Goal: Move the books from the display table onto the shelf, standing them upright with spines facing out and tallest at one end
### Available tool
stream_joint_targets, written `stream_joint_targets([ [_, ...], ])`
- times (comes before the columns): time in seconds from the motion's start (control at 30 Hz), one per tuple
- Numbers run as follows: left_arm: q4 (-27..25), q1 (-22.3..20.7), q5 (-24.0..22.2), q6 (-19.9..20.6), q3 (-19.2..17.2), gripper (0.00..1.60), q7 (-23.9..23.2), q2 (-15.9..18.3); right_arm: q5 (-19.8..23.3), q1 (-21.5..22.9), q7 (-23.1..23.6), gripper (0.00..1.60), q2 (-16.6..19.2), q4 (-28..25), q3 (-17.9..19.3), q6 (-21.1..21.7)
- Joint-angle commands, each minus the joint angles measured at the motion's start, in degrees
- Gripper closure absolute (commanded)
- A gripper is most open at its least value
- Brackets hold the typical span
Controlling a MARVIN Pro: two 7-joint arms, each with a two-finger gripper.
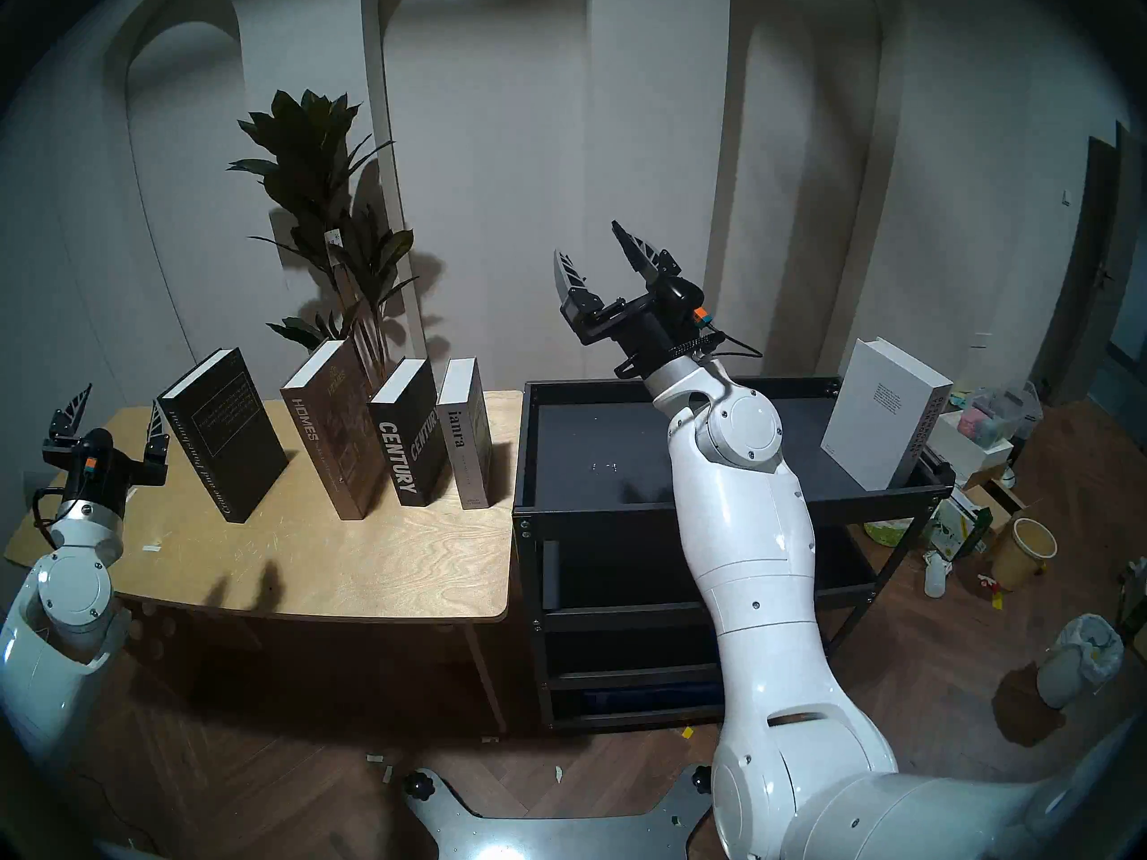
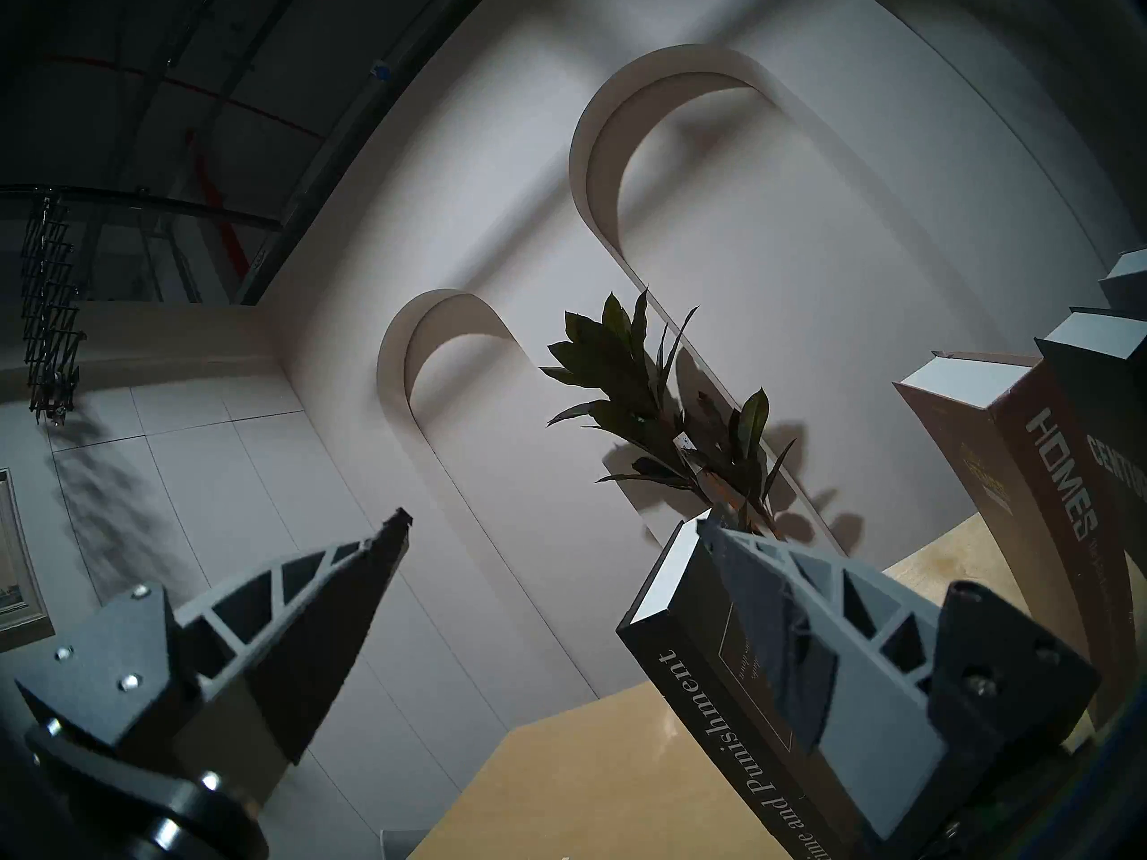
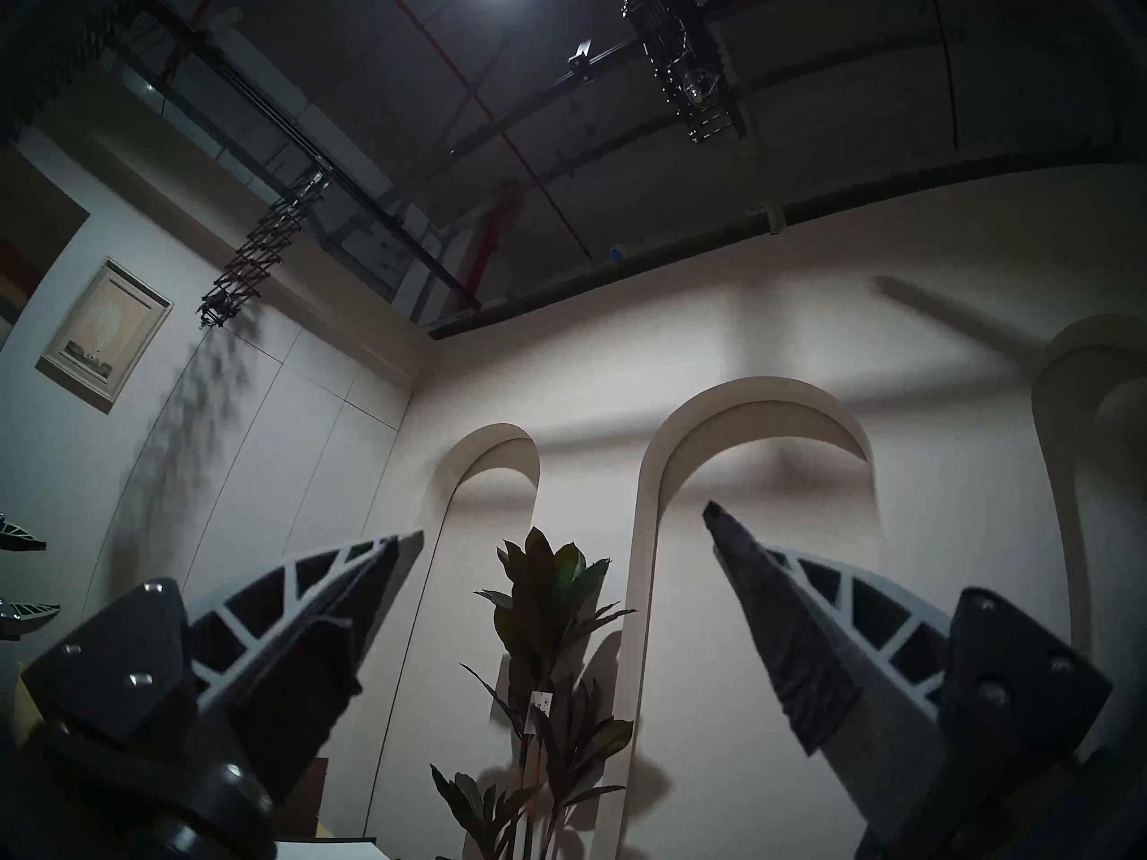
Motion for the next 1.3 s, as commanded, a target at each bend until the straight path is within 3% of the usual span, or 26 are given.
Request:
stream_joint_targets([
  [0.0, -0.48, -0.29, 0.14, -0.38, -0.91, 0.00, 0.15, 0.28, 0.35, -5.47, -0.21, 0.00, -1.75, -6.71, -1.58, 0.03],
  [0.3, -0.51, -0.28, 0.11, -0.46, -1.01, 0.00, 0.13, 0.28, 0.59, -10.66, -0.58, 0.00, -1.76, -12.77, -4.11, 0.42],
  [0.47, -0.60, -0.24, 0.14, -0.62, -1.24, 0.00, 0.13, 0.30, 0.92, -13.84, -1.95, 0.00, -0.95, -17.23, -7.26, 0.99],
  [0.73, -0.94, 0.20, 0.33, -1.29, -2.17, 0.00, 0.05, 0.22, -0.65, -17.40, -7.94, 0.00, -0.12, -22.91, -12.95, 4.56],
  [0.97, -1.23, 0.89, 0.56, -2.13, -3.01, 0.00, -0.21, 0.05, -5.73, -16.57, -14.21, 0.00, -0.35, -20.91, -15.70, 10.21],
  [1.27, -1.68, 2.36, 0.68, -3.44, -4.23, 0.00, -0.82, -0.10, -14.24, -10.86, -23.11, 0.00, -1.80, -15.42, -19.42, 19.19],
])
